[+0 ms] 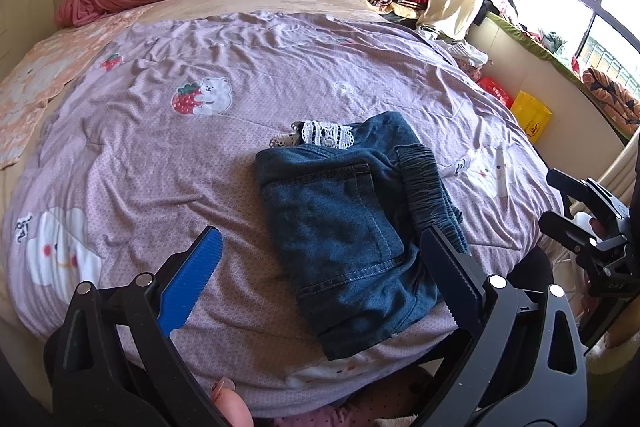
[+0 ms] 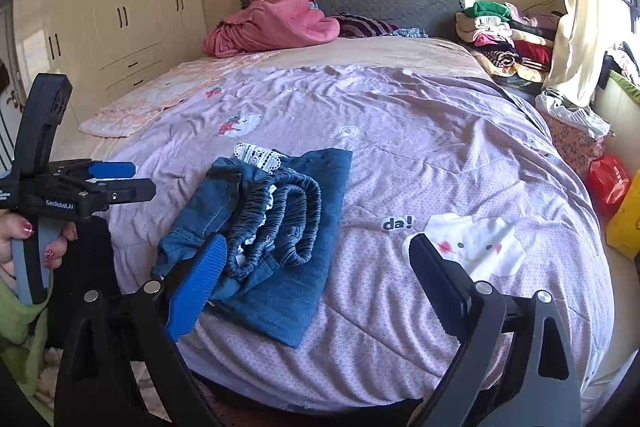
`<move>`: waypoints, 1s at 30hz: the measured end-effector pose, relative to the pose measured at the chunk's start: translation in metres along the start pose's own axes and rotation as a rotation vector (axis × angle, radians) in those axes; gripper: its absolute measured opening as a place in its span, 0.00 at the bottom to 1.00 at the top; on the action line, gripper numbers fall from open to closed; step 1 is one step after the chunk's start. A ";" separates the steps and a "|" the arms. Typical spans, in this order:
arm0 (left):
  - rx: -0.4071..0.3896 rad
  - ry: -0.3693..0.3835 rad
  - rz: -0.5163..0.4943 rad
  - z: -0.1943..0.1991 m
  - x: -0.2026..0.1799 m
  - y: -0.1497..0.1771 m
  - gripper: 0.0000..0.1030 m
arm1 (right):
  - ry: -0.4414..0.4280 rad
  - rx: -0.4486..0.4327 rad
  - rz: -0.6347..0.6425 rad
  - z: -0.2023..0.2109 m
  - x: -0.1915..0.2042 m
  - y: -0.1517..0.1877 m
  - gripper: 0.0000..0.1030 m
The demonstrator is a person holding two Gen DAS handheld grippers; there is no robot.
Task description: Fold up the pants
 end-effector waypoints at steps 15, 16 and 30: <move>0.046 -0.022 0.022 -0.020 0.007 0.012 0.90 | 0.006 0.035 -0.023 -0.024 -0.006 -0.003 0.91; 0.050 -0.023 0.023 -0.023 0.008 0.013 0.90 | 0.006 0.041 -0.024 -0.027 -0.007 -0.002 0.91; 0.097 -0.033 0.034 -0.048 0.013 0.023 0.90 | 0.045 0.135 -0.068 -0.066 -0.024 0.011 0.91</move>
Point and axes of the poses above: each gripper's, at about its wrist camera, not at the fingertips, and z roughly against the way its jaws point, x to its left, y to its underside, the point moved 9 cm from there along -z, roughly the way its jaws point, and after that the axes turned 6 degrees about -z, right-handed, at the moved point
